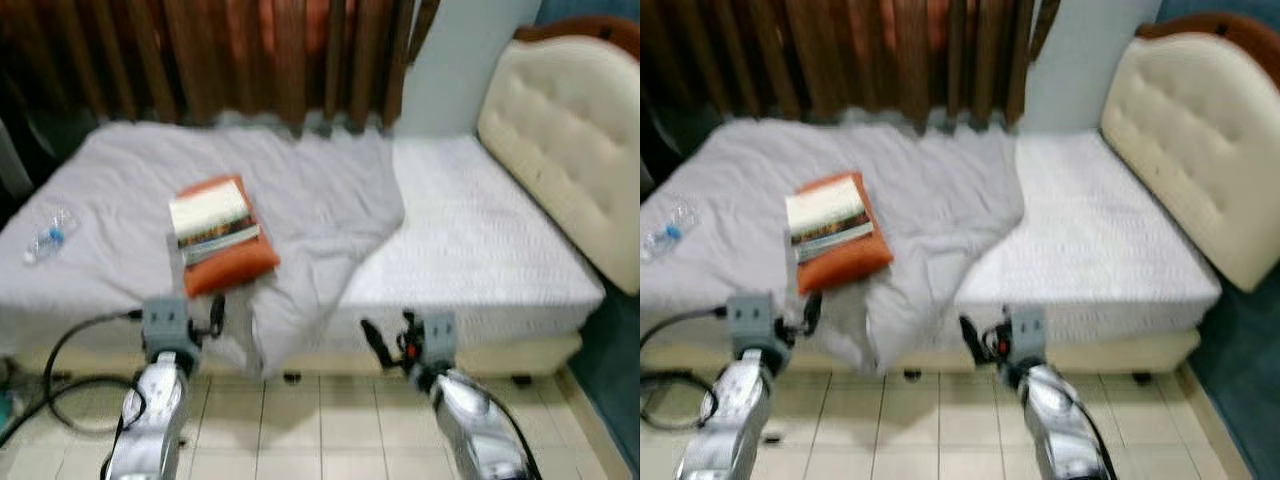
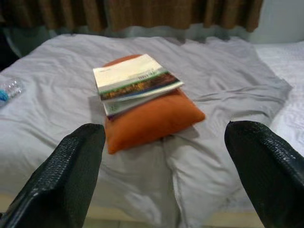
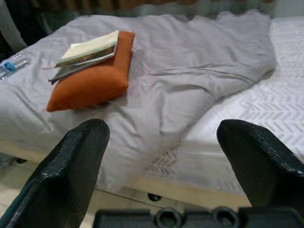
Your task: Clean up the room
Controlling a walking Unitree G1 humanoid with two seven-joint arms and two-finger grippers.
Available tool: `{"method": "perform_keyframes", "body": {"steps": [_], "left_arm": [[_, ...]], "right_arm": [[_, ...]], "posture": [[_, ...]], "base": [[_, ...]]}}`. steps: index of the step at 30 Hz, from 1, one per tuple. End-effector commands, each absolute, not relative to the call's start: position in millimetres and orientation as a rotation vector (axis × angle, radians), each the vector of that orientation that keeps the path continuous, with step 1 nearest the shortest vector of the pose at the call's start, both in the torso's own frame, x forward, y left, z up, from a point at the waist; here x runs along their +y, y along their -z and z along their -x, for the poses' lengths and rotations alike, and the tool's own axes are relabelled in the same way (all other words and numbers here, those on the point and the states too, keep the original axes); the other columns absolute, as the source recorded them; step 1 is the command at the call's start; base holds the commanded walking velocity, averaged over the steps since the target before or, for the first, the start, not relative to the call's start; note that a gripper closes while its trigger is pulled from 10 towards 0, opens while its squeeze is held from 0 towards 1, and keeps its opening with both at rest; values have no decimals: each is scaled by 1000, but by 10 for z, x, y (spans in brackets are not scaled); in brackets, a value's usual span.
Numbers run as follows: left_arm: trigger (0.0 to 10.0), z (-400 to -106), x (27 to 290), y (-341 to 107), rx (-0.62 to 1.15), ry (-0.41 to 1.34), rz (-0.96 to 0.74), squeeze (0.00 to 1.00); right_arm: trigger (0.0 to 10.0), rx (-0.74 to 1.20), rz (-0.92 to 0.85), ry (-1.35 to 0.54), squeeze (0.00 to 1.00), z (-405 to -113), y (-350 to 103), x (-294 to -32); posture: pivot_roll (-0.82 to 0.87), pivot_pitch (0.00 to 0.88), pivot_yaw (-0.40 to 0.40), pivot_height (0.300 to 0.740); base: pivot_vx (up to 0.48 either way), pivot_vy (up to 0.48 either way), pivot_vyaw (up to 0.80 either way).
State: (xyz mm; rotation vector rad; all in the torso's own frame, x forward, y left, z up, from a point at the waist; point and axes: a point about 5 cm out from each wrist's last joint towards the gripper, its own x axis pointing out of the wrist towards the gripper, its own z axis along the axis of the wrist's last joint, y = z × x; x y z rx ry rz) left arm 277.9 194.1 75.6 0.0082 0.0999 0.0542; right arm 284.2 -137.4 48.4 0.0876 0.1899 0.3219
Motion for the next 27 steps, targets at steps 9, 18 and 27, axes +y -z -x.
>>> {"method": "perform_keyframes", "body": {"steps": [9,18,27], "left_arm": [[10000,-2825,1859,-819,62,-10,11,0],[10000,-2850,1862,-850,49,-3,0,0],[10000,-2848,1861,-835,52,4,-1,0]], "right_arm": [[10000,59,-96,-179,1000,-2921,-686,-1634],[10000,77,-89,-218,1000,-2905,-652,-1572],[10000,98,-71,-244,1000,-2910,-616,-1554]], "posture": [[-16,0,4,740],[-16,0,6,740],[-8,0,1,740]], "base": [[460,0,0],[461,0,0],[455,29,0]]}}
